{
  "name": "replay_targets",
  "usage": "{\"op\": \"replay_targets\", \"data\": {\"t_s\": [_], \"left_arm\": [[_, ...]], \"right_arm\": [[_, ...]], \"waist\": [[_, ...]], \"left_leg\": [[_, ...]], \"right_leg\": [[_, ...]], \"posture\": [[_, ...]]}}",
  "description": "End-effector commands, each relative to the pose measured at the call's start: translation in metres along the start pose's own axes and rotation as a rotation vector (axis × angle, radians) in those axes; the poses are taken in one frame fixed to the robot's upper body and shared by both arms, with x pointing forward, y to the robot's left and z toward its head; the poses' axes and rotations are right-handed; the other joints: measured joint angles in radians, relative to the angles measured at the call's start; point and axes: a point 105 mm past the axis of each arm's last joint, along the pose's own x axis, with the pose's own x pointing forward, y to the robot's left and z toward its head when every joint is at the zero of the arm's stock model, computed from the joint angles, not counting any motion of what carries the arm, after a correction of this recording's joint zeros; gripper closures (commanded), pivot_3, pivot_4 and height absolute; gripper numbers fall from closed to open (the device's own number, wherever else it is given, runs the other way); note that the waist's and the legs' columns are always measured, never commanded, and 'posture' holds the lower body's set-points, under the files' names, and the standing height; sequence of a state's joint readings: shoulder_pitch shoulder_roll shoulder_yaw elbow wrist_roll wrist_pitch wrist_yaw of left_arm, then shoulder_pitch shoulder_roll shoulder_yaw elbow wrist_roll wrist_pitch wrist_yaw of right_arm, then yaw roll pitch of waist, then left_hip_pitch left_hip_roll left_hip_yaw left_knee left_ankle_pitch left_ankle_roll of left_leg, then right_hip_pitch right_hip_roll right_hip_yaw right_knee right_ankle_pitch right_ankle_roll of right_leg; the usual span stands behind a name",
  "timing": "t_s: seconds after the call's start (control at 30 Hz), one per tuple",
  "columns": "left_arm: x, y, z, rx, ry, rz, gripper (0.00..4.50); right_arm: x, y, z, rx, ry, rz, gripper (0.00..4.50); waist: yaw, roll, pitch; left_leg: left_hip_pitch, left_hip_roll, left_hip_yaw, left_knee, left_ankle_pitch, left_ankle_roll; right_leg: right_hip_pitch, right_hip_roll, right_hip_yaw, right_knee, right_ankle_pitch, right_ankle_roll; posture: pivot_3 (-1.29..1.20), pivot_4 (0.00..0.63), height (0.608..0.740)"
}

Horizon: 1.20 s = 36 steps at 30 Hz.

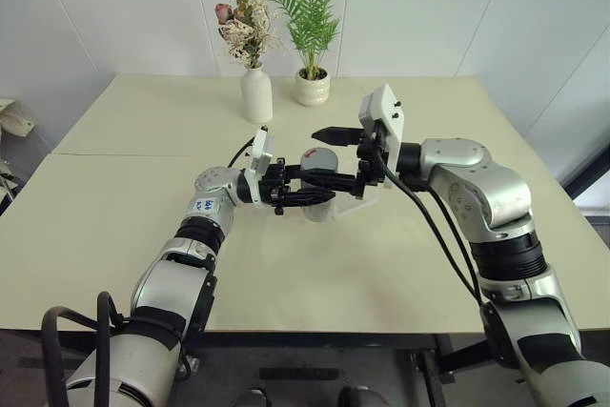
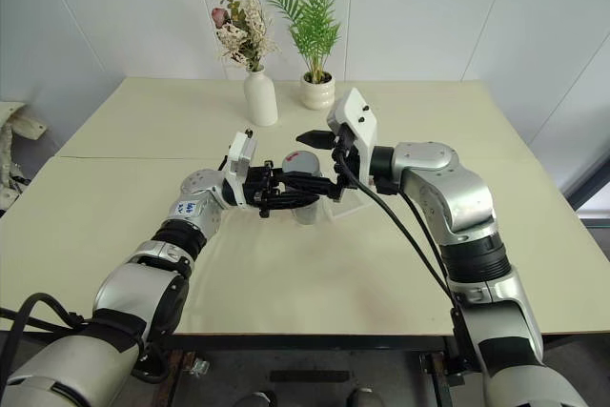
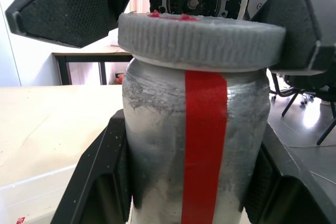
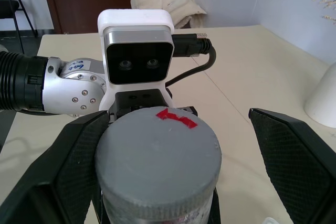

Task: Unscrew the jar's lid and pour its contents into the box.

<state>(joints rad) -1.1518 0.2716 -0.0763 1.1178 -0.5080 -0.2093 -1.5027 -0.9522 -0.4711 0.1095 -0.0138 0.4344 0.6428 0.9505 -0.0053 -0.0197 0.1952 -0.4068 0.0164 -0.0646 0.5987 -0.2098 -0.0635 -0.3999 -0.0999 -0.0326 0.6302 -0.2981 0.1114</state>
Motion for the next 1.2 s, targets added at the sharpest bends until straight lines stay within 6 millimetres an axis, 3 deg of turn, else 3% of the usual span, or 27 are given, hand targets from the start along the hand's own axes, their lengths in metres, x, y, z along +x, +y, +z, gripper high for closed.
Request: {"op": "replay_targets", "data": {"t_s": [0.03,1.2], "left_arm": [[0.0,-0.009,0.01,0.044,-0.018,-0.113,2.32],[-0.004,-0.008,0.011,0.046,-0.011,-0.102,2.32]], "right_arm": [[-0.011,-0.006,0.007,-0.021,-0.014,-0.042,0.06],[-0.033,-0.013,0.004,-0.036,0.035,-0.088,0.06]], "waist": [[0.0,0.0,0.0],[0.0,0.0,0.0]], "left_leg": [[0.0,0.0,0.0,0.0,0.0,0.0],[0.0,0.0,0.0,0.0,0.0,0.0]], "right_leg": [[0.0,0.0,0.0,0.0,0.0,0.0],[0.0,0.0,0.0,0.0,0.0,0.0]], "posture": [[0.0,0.15,0.74],[0.0,0.15,0.74]]}}
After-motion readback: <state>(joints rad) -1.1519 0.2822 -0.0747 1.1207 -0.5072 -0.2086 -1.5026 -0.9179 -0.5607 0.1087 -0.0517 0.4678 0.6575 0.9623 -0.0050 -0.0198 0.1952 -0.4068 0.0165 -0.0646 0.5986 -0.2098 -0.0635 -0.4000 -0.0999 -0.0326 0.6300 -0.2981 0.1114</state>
